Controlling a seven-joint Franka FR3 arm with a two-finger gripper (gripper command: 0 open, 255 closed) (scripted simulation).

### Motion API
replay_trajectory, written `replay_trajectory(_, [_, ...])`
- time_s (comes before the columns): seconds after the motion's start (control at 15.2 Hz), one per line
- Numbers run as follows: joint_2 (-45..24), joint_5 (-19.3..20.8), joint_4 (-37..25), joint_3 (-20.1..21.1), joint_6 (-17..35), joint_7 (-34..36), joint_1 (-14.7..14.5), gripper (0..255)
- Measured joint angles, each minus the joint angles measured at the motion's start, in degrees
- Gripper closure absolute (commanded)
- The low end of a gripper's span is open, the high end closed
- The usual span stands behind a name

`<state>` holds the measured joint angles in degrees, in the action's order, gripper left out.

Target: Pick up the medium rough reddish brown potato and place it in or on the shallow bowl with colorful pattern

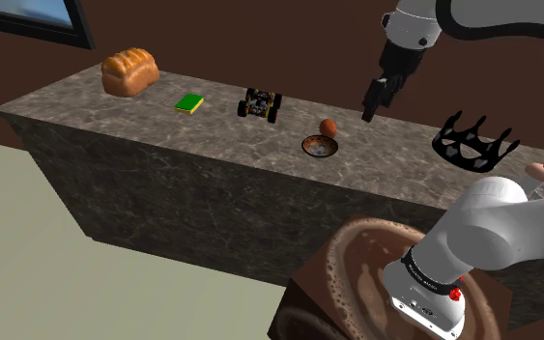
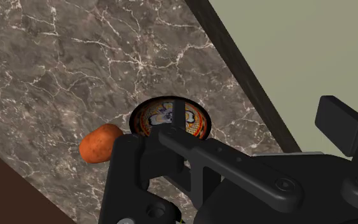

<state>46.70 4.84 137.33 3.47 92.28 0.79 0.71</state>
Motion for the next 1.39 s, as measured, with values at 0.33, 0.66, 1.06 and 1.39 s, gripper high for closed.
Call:
replay_trajectory(0.33, [-5.18,1.69,0.73,0.93,5.48,3.04,1.81,0])
replay_trajectory(0.66, [-13.59,5.33,1.17,1.86,13.72,8.08,5.2,0])
replay_trajectory(1.06, [-24.86,10.99,-0.99,2.45,21.8,14.97,9.64,0])
replay_trajectory(1.39, [-35.04,16.51,-5.03,2.7,26.59,21.87,12.88,0])
